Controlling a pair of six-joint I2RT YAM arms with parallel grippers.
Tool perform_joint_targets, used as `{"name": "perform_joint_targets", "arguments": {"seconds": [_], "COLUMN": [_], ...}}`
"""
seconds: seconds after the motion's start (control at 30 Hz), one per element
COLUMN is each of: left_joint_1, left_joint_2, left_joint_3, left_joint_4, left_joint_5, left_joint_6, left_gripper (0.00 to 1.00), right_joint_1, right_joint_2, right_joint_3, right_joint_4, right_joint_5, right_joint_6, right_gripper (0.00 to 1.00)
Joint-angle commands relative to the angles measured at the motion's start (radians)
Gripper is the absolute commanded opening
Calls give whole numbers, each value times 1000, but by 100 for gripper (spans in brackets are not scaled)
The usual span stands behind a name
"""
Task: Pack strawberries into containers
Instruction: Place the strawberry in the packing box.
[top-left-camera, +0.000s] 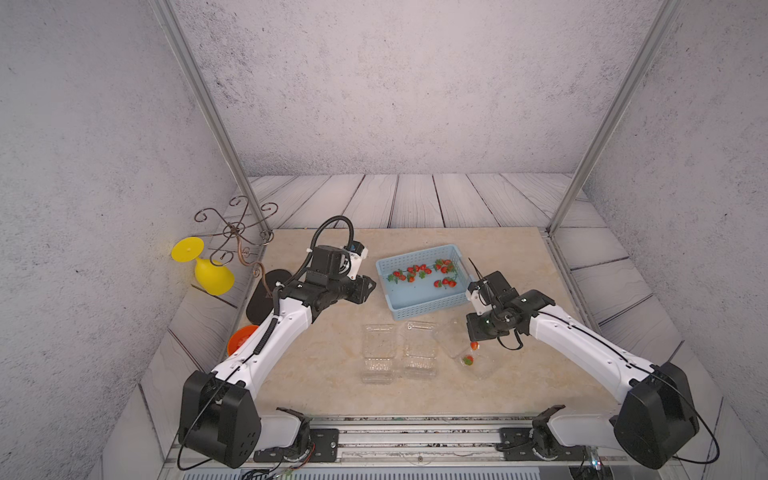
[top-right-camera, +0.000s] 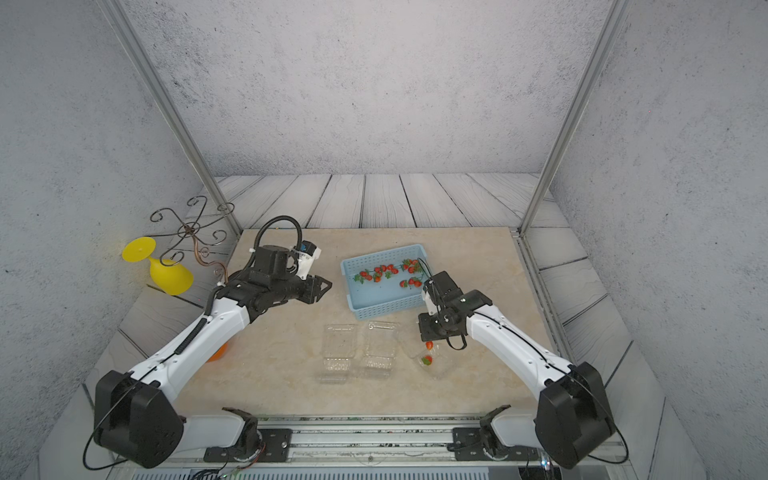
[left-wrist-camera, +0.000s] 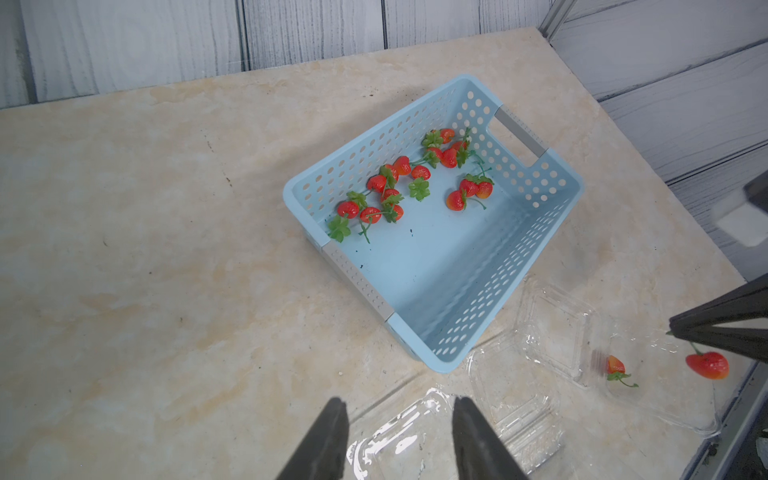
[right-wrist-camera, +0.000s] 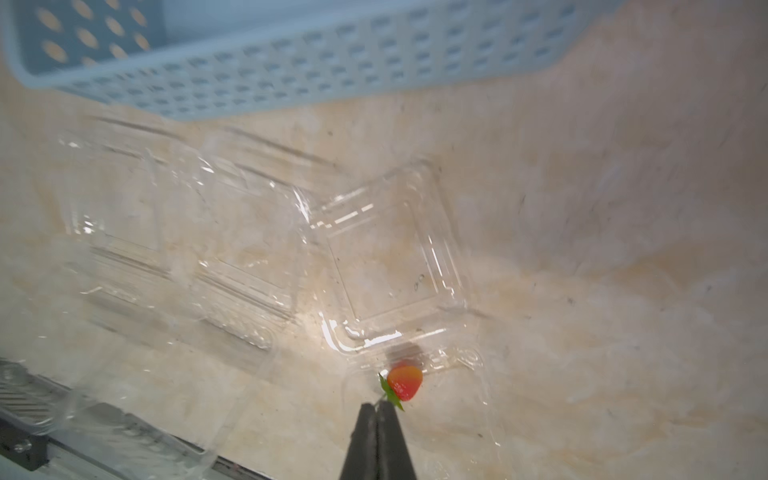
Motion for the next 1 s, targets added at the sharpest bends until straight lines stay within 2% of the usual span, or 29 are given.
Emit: {"name": "perform_joint_targets", "arguments": {"seconds": [0.0,0.3,0.47,0.53,0.67,0.73,0.87,0.97], "left_joint_1": [8,8,8,8,8,8,8,8], "left_joint_2": [-17,-33,-32,-31,-34,-36,-40,-36], "left_joint_3": [27,17,16,19,17,17,16,17], "left_joint_4": [3,2,4,3,3,-1,-1,0], "left_joint_5": [12,1,5,6,4,0,-4,-4], "left_joint_6": [-2,0,-2,-2,-2,0,1,1], "left_gripper": [45,45,45,45,45,45,45,45], "right_joint_1": [3,4,4,3,5,4,4,3], "right_joint_2": [-25,27,31,32,14,-3,-23,20], "right_joint_3": [-55,-163,-184,-186,-162,-132,-21,91], "right_joint_4": [74,139,136,129,102,76,21,26], "right_joint_5": [-6,44,84,93,113,134,175,204], "right_joint_6": [69,113,120,119,111,100,66,16], "right_gripper": [0,0,7,12,31,38,42,43]}}
